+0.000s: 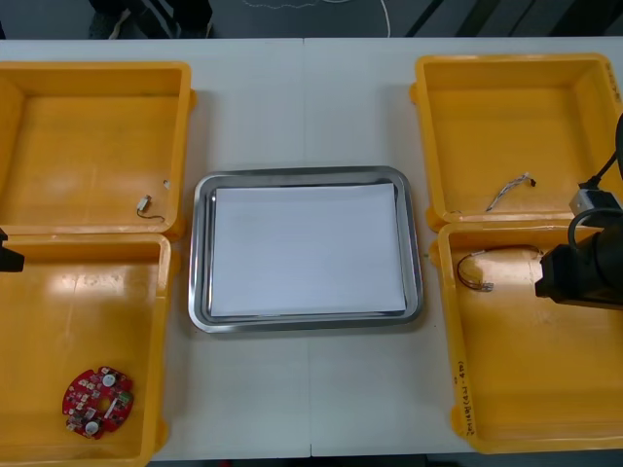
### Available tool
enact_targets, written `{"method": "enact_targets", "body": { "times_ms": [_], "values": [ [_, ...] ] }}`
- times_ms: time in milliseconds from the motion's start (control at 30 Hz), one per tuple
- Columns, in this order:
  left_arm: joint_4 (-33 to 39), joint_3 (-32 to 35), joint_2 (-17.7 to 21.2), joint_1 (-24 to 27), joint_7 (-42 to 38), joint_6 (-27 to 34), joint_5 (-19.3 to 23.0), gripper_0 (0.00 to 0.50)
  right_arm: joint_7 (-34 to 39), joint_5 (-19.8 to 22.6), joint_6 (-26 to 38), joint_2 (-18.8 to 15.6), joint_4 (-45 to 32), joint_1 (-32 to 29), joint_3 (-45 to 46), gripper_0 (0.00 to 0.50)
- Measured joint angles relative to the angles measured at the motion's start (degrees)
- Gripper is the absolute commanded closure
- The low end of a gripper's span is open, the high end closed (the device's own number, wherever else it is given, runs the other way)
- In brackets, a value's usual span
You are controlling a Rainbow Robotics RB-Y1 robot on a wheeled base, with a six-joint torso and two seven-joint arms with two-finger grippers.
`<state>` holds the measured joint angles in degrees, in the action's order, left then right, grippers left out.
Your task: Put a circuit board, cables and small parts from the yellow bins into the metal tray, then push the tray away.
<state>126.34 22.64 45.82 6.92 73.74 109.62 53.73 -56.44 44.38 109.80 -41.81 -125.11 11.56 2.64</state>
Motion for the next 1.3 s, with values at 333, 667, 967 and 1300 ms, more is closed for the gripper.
{"method": "enact_targets", "body": {
  "times_ms": [333, 667, 967, 1300],
  "values": [
    [2.3, -6.8, 0.0, -3.2, -0.5, 0.0, 0.0, 0.0, 19.2, 1.3, 0.0, 0.0, 0.0, 0.0, 0.0, 0.0],
    [2.5, -13.8, 0.0, -3.8, -6.9, -0.5, -0.3, 0.0, 36.6, 1.0, -0.8, 0.5, 0.0, 0.0, 0.0, 0.0],
    [4.9, -15.3, -2.9, -7.5, -7.6, -3.6, -7.9, 0.0, 46.1, -1.8, -1.9, 5.2, 0.0, 0.3, 0.1, 0.0],
    [6.5, -15.3, -12.4, -12.1, -5.2, -4.8, -18.3, 0.0, 50.1, -5.1, -6.6, 9.7, 4.6, 0.8, 0.3, 0.0]
  ]
}}
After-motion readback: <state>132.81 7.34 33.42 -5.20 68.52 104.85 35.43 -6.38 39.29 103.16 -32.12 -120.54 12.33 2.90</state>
